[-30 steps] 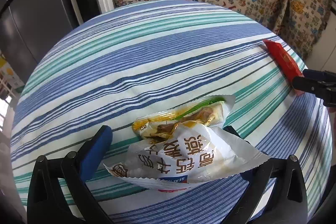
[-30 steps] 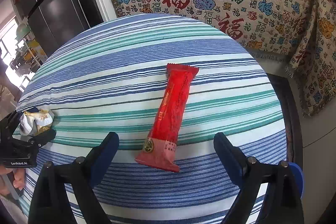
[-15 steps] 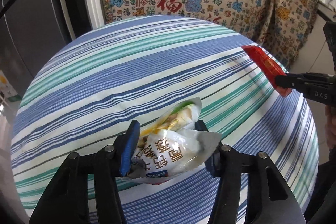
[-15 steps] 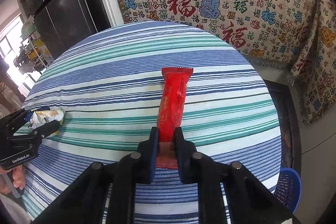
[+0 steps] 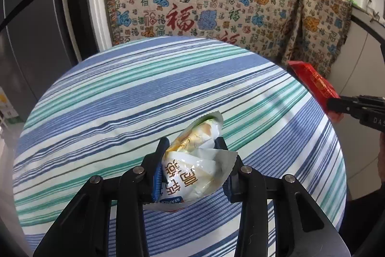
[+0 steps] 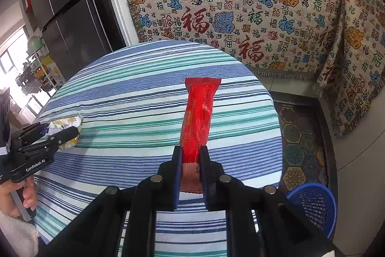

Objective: Collect trash
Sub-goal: 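Carry both items over the blue wastebasket and open both tools to drop them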

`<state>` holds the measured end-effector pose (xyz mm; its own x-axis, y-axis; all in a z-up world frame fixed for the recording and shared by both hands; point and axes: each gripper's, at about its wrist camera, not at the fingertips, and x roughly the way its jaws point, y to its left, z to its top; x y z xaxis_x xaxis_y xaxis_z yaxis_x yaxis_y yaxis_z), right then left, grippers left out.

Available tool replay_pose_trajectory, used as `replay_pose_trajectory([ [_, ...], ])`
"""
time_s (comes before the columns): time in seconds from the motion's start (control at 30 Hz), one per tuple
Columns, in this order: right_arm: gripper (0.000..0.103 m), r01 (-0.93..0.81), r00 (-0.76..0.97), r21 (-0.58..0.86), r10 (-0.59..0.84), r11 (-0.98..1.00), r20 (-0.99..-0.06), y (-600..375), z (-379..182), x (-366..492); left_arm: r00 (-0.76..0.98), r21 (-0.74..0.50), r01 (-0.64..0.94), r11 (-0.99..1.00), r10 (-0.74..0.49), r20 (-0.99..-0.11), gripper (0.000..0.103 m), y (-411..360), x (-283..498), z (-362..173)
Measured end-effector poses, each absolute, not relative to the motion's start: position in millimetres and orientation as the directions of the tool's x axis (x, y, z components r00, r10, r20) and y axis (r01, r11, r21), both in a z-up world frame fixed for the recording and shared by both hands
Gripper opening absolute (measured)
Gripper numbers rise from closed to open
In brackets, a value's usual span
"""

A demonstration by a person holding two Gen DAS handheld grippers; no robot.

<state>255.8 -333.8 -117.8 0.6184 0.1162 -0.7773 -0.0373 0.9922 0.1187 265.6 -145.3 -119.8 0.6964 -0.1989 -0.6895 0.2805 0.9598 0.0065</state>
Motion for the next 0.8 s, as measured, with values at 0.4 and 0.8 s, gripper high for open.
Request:
replay_pose_trajectory([
  [0.4,0.014,0.031,0.624,0.119,0.074,0.992,-0.778,-374.3,-113.5,219.2,0.686,-0.076,0.341,0.937,-0.303,-0.662,0.038,-169.3,246.5,-100.0],
  [0.8,0.014,0.272,0.628,0.105,-0.094,0.956,-0.773,-494.3,-98.6,132.3,0.529,-0.178,0.593,0.785,-0.547,-0.649,0.038,-321.7,206.0,-84.6],
])
